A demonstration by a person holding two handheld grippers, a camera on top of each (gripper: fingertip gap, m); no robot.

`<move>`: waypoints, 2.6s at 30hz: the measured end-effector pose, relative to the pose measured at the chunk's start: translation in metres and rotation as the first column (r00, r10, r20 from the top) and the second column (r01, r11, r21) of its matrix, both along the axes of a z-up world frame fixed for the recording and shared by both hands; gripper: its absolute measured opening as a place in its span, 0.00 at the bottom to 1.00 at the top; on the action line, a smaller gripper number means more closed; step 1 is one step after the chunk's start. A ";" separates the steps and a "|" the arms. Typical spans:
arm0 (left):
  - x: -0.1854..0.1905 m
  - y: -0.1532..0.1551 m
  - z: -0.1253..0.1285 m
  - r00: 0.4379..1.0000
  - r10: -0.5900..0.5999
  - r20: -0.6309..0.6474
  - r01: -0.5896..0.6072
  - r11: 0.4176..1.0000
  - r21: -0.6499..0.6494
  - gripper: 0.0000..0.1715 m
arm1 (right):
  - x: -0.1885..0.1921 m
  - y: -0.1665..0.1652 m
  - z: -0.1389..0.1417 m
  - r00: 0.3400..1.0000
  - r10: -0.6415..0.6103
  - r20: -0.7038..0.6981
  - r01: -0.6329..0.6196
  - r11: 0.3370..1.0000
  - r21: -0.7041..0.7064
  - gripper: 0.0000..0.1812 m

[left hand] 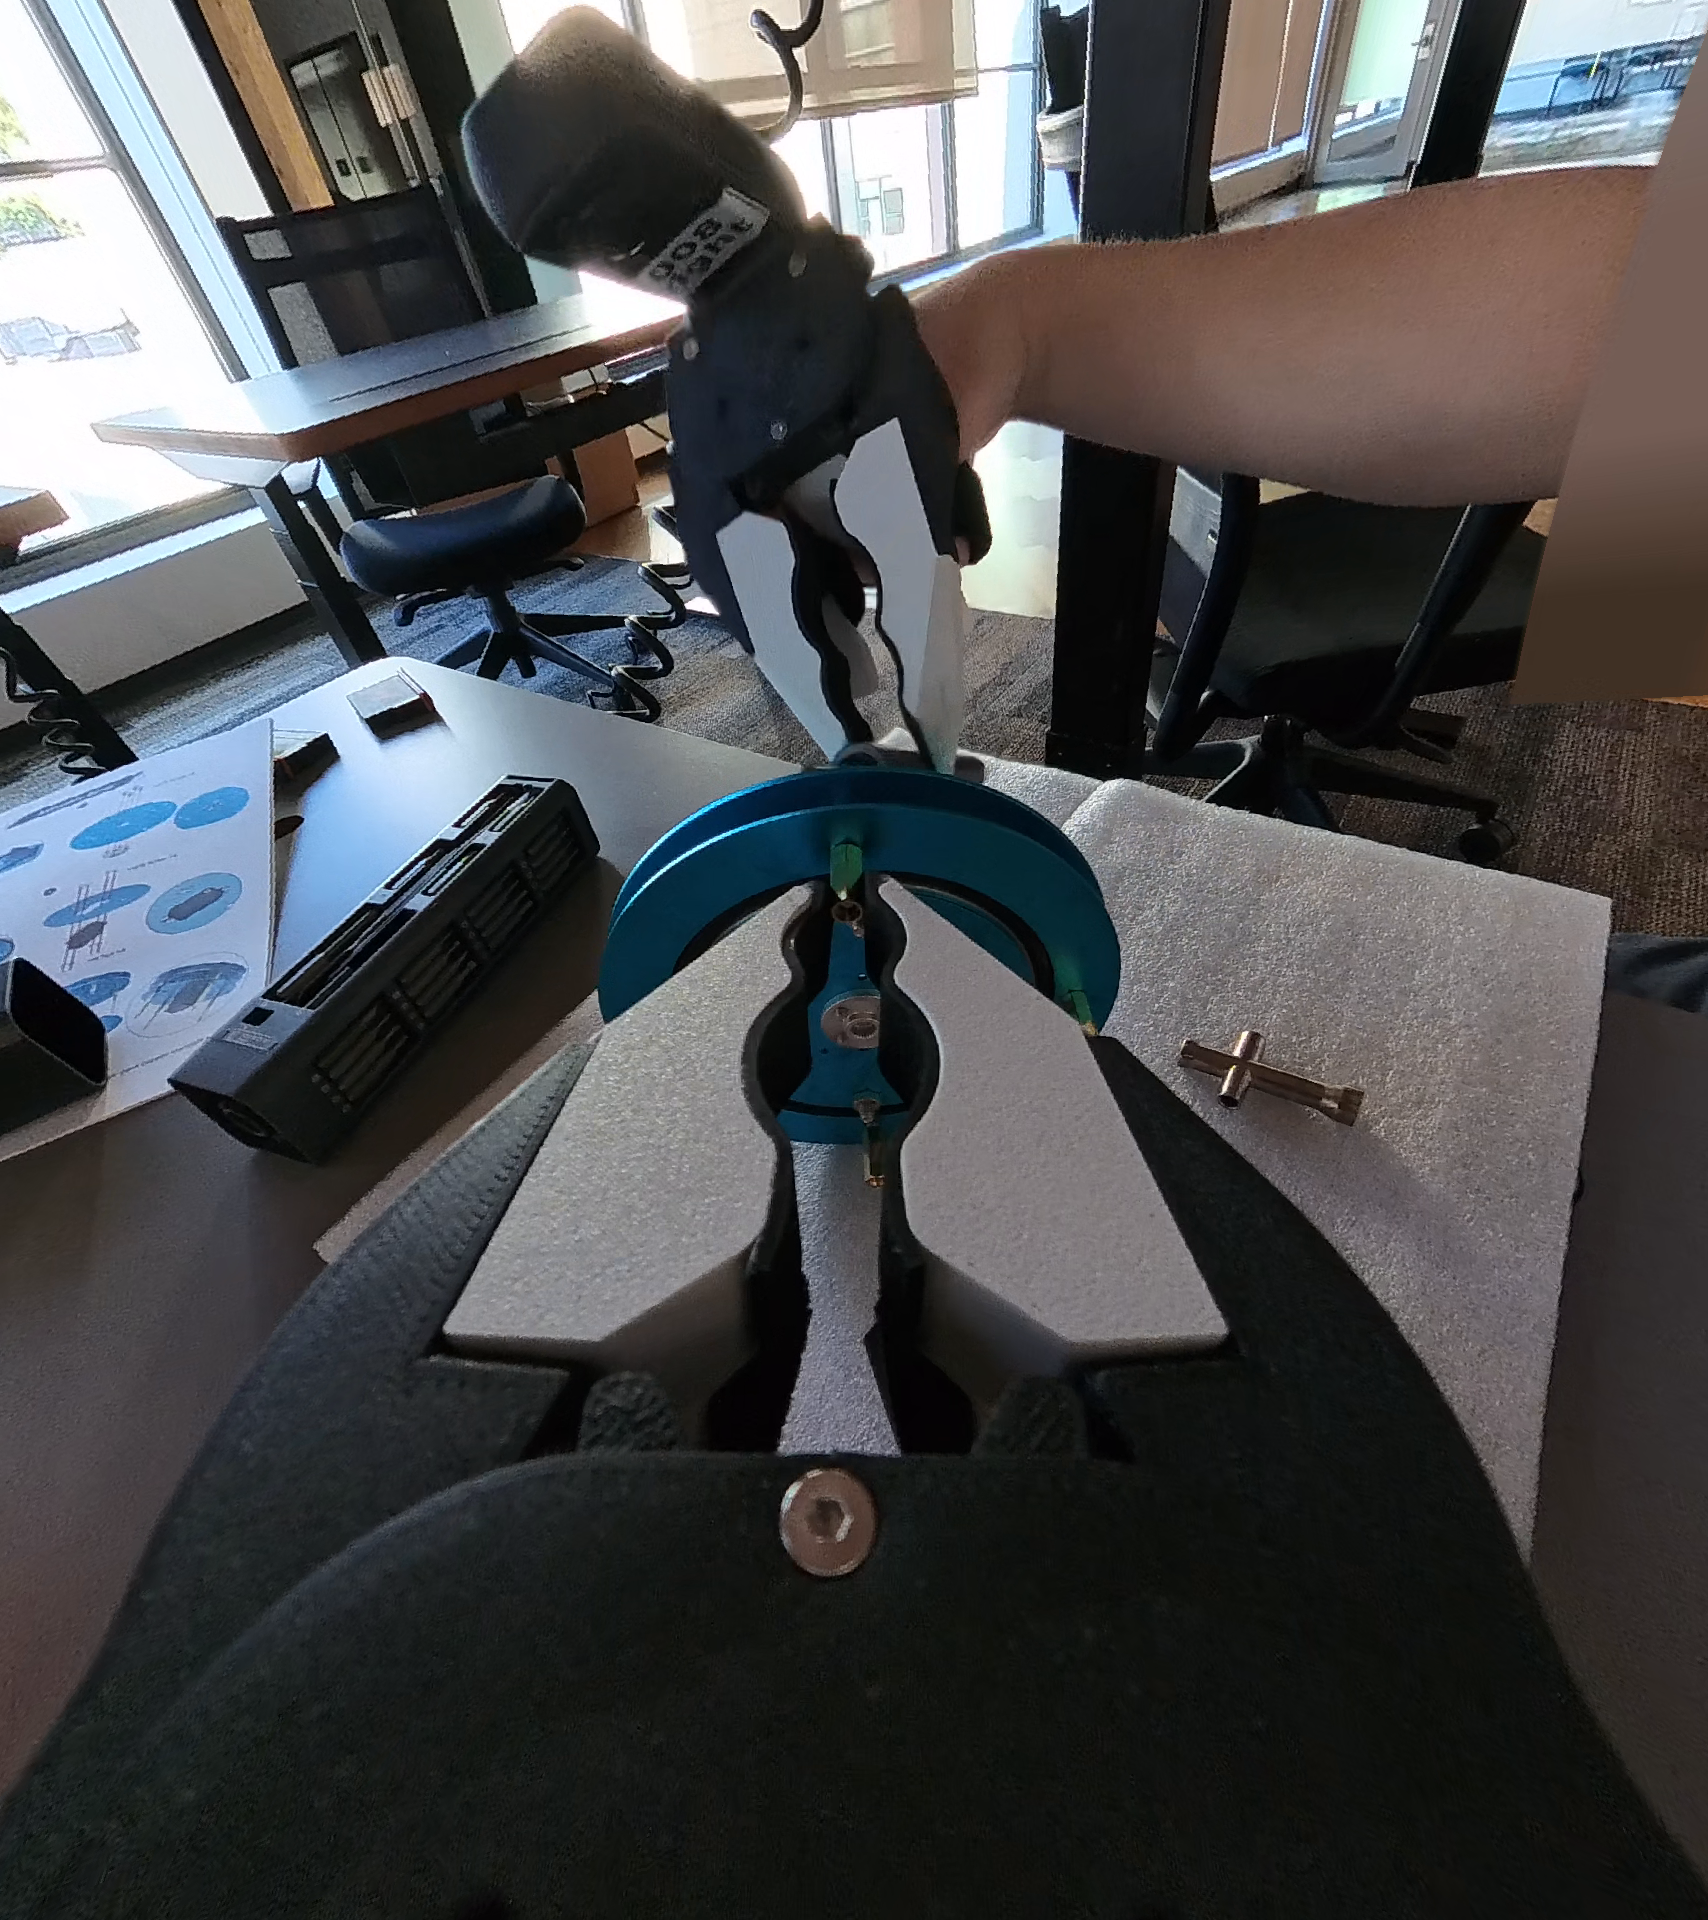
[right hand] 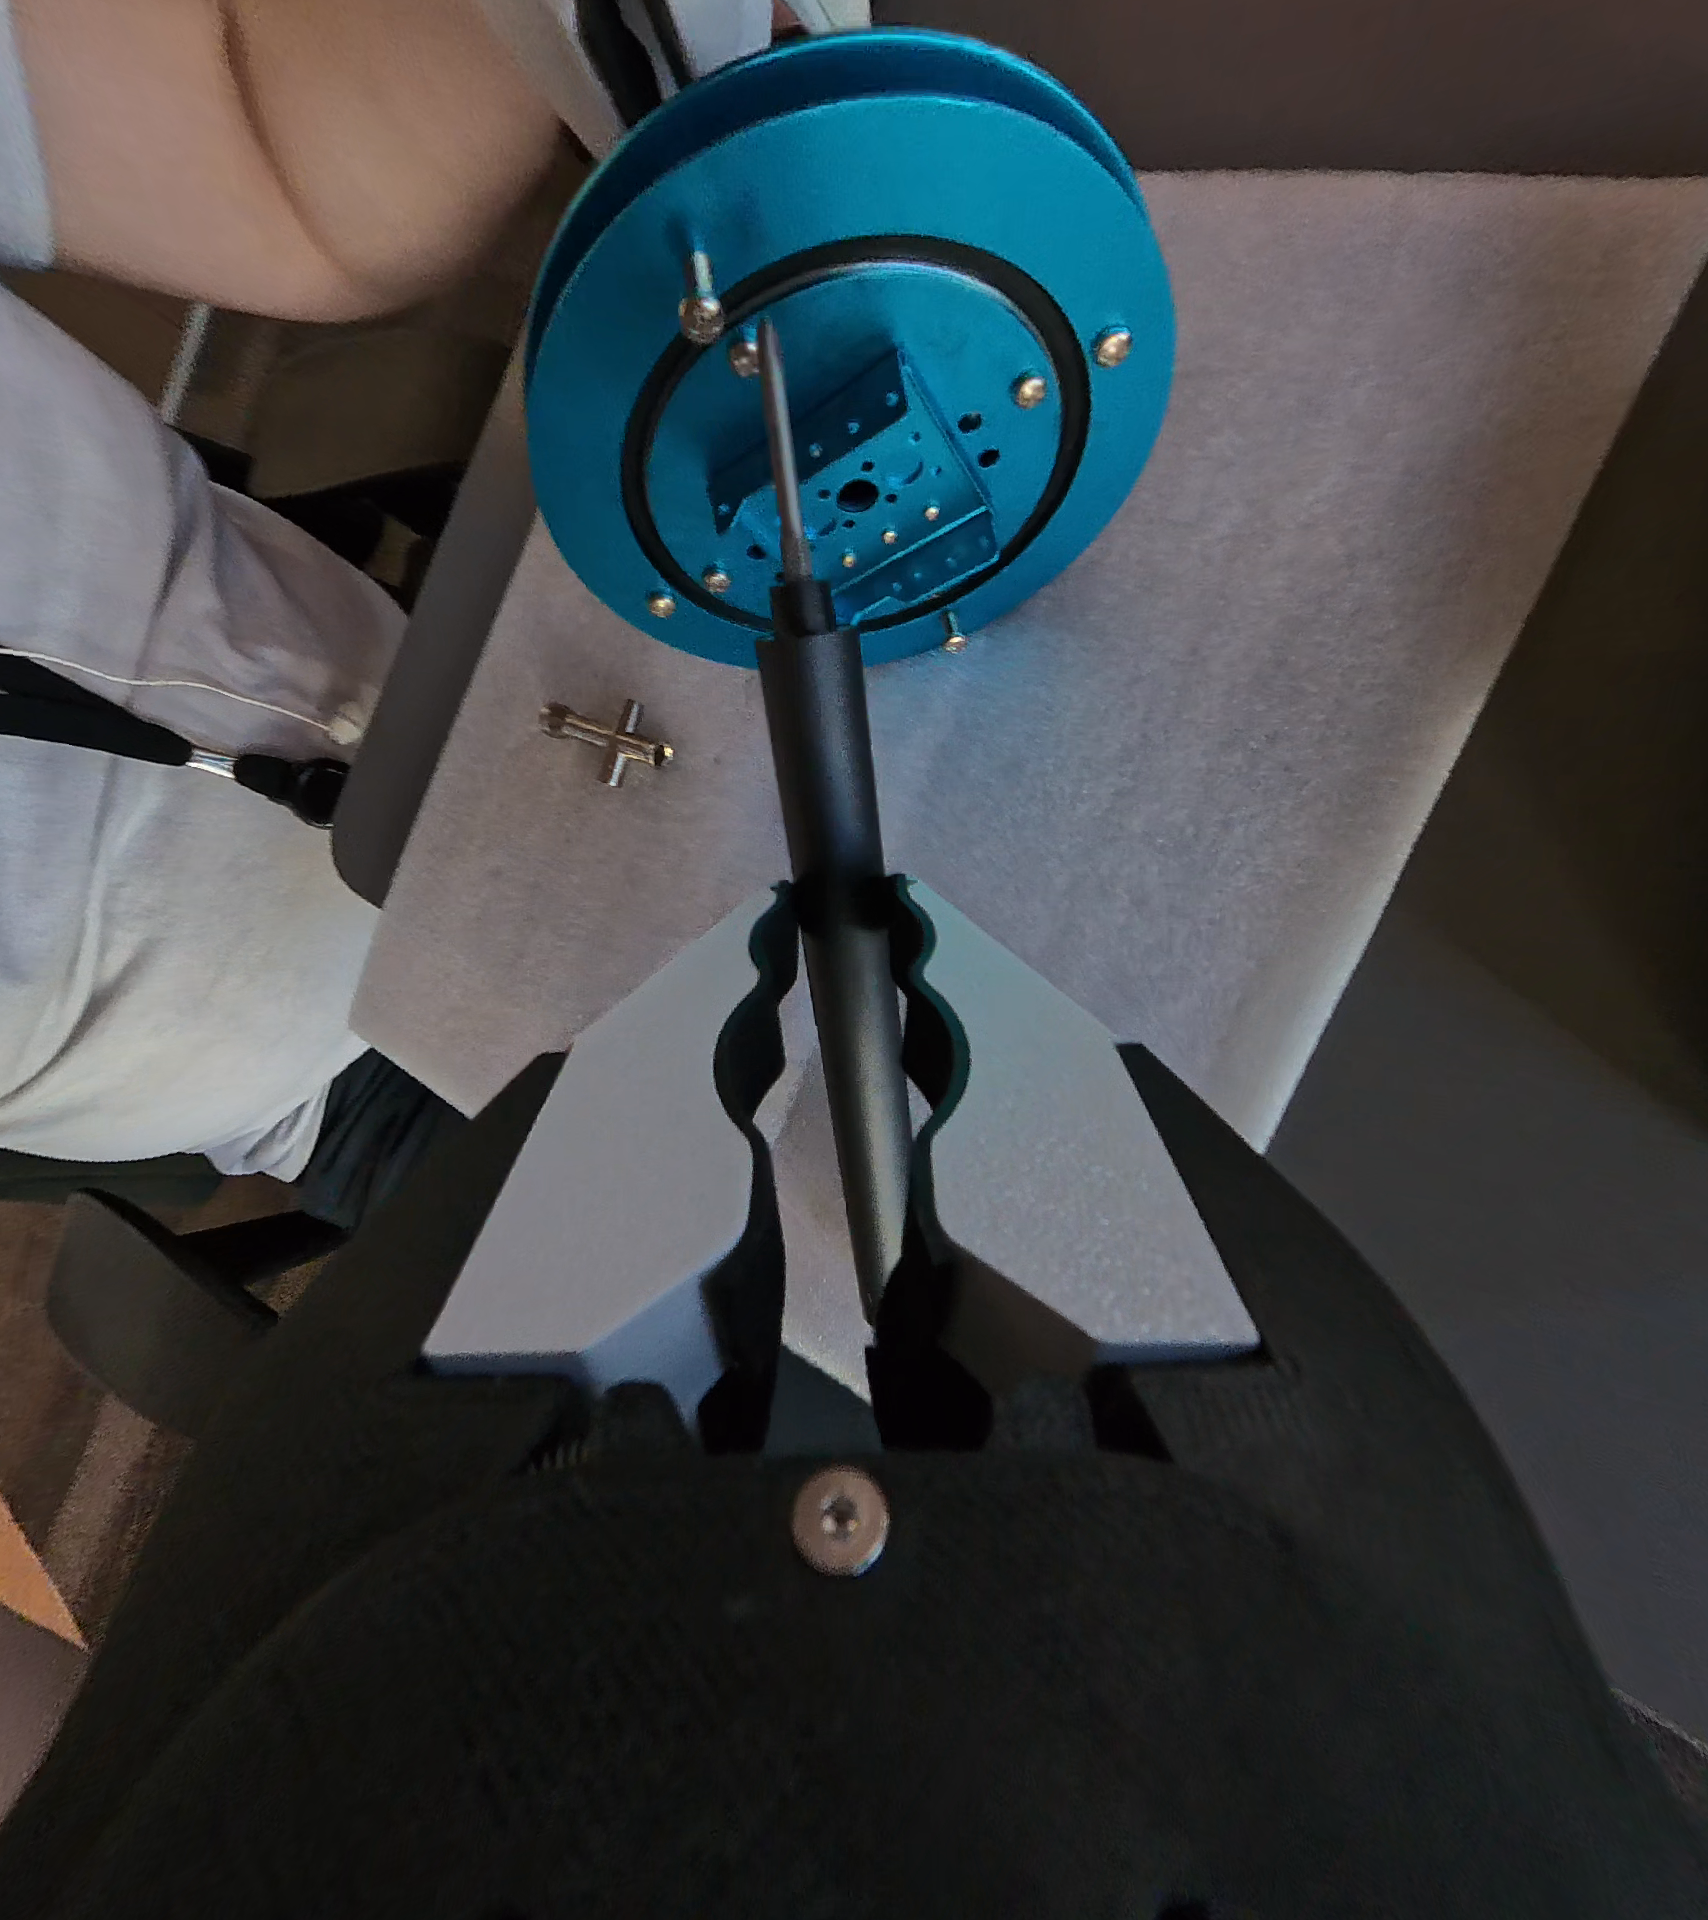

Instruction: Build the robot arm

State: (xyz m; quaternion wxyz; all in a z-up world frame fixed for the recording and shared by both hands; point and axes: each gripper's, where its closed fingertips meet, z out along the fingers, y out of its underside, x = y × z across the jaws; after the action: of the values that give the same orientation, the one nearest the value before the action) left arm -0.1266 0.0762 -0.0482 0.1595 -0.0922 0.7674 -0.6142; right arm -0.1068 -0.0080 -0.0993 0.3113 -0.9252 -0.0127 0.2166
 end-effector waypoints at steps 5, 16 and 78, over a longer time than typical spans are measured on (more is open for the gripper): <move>0.000 0.000 0.000 1.000 0.003 -0.001 -0.003 1.000 -0.001 0.02 | 0.004 -0.005 0.002 0.995 -0.009 0.098 0.017 0.997 -0.079 0.08; 0.000 0.001 0.000 1.000 0.003 -0.001 -0.003 1.000 -0.002 0.02 | 0.007 -0.003 -0.006 0.966 -0.073 0.248 0.087 0.995 -0.044 0.08; -0.002 0.000 0.000 1.000 -0.004 0.001 0.004 1.000 -0.004 0.02 | 0.028 -0.011 0.040 0.387 0.109 0.916 0.182 0.965 -0.191 0.09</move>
State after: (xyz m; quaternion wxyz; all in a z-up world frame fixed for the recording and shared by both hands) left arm -0.1288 0.0765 -0.0485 0.1583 -0.0906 0.7661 -0.6163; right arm -0.0792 -0.0185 -0.0592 0.1323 -0.9217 -0.1339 -0.3392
